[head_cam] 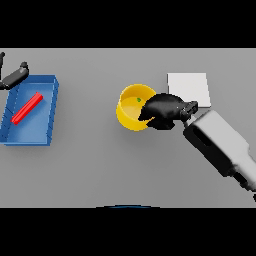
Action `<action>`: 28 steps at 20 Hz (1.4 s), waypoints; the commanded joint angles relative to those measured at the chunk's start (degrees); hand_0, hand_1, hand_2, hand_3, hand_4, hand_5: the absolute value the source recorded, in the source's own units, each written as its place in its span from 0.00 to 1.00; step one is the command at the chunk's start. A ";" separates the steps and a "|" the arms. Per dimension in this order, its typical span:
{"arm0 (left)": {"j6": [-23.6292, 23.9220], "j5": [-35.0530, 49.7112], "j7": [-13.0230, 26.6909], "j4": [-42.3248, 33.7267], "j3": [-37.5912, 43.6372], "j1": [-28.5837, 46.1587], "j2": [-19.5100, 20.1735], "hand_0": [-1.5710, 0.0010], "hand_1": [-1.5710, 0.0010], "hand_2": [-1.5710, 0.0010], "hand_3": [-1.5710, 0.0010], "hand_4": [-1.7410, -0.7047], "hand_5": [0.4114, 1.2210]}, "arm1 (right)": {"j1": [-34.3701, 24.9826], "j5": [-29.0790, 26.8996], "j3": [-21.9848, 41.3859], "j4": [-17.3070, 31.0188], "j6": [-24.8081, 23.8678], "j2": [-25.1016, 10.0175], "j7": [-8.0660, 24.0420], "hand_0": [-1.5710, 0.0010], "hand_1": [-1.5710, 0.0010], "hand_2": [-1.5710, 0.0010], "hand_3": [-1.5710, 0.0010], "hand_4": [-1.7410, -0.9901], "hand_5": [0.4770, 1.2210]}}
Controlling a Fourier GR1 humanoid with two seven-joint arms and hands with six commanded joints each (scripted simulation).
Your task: Pick up the red beaker and tilt it to pour out 1 green nut into yellow bowl. Pick up the yellow bowl and place it on the metallic measuring scale.
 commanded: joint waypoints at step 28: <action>1.78 1.10 4.43 -2.64 0.65 0.91 1.17 1.00 1.00 1.00 1.00 0.86 0.46 | -8.33 2.48 -5.50 29.57 -13.20 -6.53 -0.65 0.08 0.19 0.12 0.01 0.01 1.00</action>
